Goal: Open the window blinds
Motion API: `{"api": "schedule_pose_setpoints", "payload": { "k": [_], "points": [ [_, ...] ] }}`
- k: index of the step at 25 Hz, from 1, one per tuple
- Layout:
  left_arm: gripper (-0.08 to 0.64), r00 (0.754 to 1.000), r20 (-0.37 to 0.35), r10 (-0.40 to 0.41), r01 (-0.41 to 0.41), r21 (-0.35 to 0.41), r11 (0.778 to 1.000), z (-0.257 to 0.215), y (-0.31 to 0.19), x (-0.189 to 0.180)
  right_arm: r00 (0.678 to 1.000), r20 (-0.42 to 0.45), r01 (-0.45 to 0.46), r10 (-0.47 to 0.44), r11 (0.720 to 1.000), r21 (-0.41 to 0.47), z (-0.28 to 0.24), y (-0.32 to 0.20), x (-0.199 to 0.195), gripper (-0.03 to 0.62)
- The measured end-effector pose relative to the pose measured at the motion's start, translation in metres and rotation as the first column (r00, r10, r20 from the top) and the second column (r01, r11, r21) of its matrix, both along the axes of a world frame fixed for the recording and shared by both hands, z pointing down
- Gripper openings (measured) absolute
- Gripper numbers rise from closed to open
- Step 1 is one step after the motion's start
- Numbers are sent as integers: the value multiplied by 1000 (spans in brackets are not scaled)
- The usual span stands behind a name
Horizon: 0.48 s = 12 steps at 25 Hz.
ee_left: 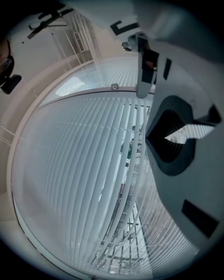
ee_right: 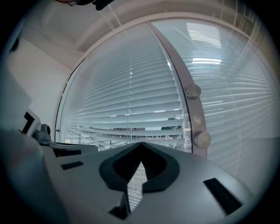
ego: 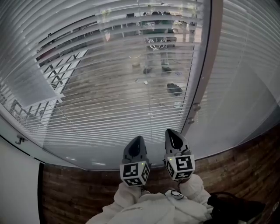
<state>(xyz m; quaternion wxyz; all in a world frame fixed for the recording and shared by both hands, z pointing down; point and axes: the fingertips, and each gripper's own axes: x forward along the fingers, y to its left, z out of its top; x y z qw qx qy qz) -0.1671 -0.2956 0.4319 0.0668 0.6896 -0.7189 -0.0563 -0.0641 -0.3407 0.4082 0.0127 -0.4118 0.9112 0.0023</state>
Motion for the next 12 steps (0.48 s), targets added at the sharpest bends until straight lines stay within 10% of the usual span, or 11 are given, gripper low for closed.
{"api": "schedule_pose_setpoints", "payload": {
  "k": [12],
  "points": [
    [0,1000,5,-5,5,-8,1000,0,-2,0,1000,-12,4,-4,1000,-4,2,-3,2,11]
  ]
}}
